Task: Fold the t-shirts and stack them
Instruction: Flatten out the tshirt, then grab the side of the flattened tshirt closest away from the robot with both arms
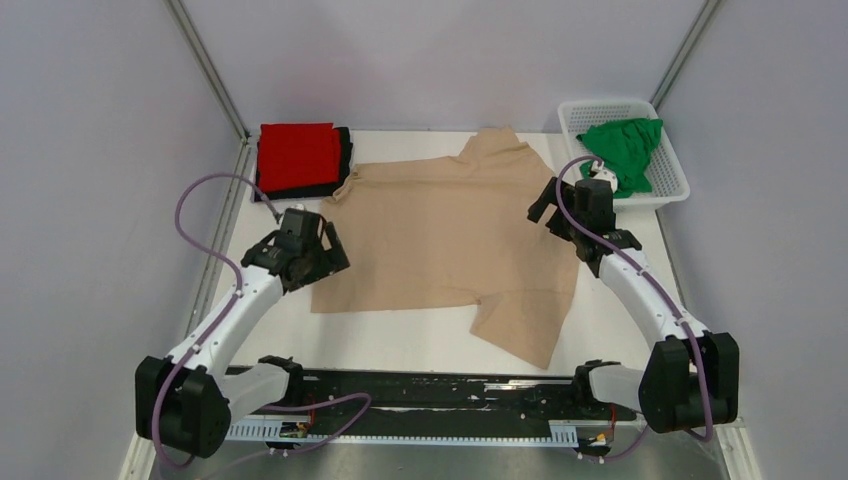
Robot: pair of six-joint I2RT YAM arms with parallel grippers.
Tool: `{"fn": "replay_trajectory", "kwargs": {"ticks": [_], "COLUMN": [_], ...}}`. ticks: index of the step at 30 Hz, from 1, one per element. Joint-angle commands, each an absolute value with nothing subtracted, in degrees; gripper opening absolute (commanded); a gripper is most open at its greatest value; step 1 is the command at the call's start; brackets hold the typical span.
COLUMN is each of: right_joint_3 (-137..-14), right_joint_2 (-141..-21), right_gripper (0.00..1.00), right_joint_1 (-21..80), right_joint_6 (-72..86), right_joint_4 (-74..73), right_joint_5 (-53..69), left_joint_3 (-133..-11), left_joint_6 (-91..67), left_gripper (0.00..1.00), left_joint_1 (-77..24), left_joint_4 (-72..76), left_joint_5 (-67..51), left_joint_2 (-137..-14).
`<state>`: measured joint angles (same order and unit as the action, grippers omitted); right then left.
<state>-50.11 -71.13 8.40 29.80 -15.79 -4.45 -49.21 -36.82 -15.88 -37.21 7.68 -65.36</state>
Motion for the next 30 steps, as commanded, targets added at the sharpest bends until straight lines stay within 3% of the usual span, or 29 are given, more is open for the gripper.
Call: {"fn": "replay_trajectory", "kwargs": {"ticks": [1, 9, 14, 22, 26, 30], "right_joint_3": [-48.3, -48.7, -48.2, -47.7, -47.5, -47.5], "right_joint_2": [-68.7, -70.3, -70.2, -68.8, -68.1, -67.4], "right_gripper": [1.00, 1.00, 1.00, 1.00, 1.00, 1.00], "right_joint_1": [7.9, 7.8, 7.9, 7.8, 7.8, 7.9], "right_joint_6": [31.5, 30.7, 30.2, 29.8, 29.8, 29.8], "right_joint_4": [-12.2, -12.2, -12.4, -14.3, -15.2, -16.3], "right_joint_5": [-5.8, -4.0, -4.7, -6.6, -8.2, -9.3], "left_joint_3": [-41.3, -31.5, -29.5, -28.1, -30.2, -31.4], "left_joint_6": [-51.5, -63.9, -68.8, -71.9, -70.2, -68.5], "left_gripper": [1.00, 0.95, 0.78, 0.65, 0.49, 0.25], "left_joint_1": [-15.6, -15.5, -15.5, -15.5, -15.5, -15.5], "left_joint_4": [-46.6, -39.8, -35.0, -27.6, -26.6, -26.4], "left_joint_5": [17.1, 19.2, 21.7, 24.5, 24.2, 23.1], "left_joint_2": [-58.0, -56.0, -60.1, -66.7, -70.3, -71.8]}}
